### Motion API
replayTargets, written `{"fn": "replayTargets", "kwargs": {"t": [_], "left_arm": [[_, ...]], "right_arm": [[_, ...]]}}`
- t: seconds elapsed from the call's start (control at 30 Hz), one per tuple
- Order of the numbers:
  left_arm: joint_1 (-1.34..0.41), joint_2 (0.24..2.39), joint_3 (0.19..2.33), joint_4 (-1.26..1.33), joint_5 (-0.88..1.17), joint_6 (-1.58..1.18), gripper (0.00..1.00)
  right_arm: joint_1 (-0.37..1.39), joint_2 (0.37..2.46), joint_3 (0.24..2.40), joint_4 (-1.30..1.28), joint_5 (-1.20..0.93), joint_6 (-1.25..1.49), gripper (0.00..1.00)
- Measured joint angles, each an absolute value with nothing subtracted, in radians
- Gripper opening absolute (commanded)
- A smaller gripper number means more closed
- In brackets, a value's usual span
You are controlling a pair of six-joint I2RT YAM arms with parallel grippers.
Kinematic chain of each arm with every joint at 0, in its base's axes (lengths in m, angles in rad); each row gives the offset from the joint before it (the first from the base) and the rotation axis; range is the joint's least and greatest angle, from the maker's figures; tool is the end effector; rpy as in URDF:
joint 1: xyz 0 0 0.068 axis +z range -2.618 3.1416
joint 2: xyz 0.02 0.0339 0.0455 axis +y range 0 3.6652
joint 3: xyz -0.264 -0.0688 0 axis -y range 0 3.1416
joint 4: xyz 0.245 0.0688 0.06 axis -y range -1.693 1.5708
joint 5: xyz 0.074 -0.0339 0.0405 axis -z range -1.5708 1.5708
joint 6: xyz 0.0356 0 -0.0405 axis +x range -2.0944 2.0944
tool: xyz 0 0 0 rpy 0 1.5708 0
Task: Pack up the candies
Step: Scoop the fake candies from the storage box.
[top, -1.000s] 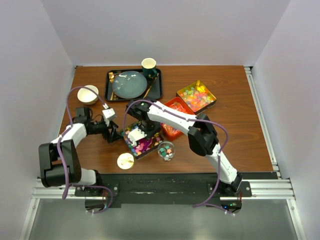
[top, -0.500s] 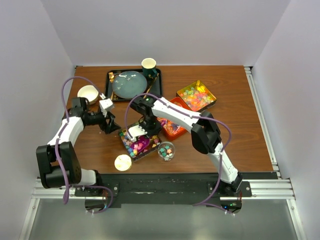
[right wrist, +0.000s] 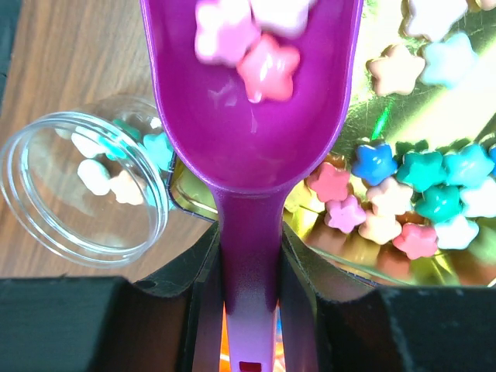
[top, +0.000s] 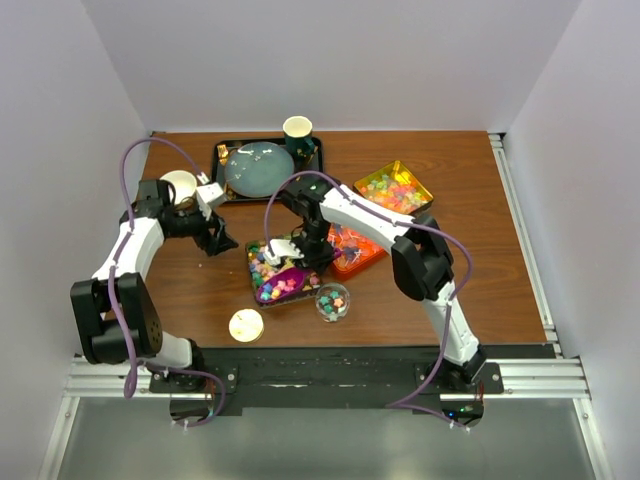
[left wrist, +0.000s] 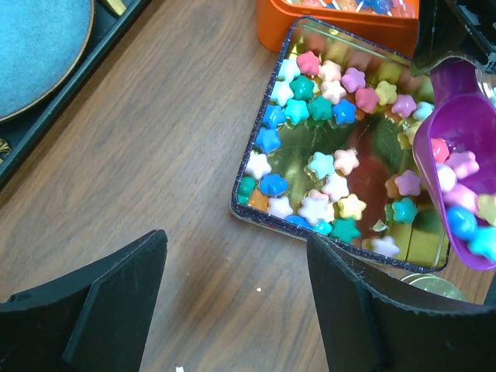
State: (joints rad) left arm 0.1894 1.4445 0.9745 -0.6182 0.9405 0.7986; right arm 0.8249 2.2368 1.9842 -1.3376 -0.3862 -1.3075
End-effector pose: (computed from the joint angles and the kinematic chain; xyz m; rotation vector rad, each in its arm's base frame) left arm 0.2769 0.0238 0.2338 0.9197 2.0105 -0.7257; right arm 0.2842 0.3273 0.2110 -2.6349 1.4618 0.5791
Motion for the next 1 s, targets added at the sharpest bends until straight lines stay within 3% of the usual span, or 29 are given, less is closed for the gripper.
{"fn": "replayTargets", "kwargs": {"t": [0.4, 1.0], "left_arm": [[0.189, 1.453, 1.002, -0.616, 0.940, 0.745, 0.79], [0.184, 1.379, 0.913, -0.390, 0.947, 0.510, 0.79]], "right_arm": [[0.786, 2.173, 1.884, -1.232, -0.471, -1.175, 0.00], [0.610, 1.808, 1.654, -1.268, -0.264, -1.126, 0.00]]}}
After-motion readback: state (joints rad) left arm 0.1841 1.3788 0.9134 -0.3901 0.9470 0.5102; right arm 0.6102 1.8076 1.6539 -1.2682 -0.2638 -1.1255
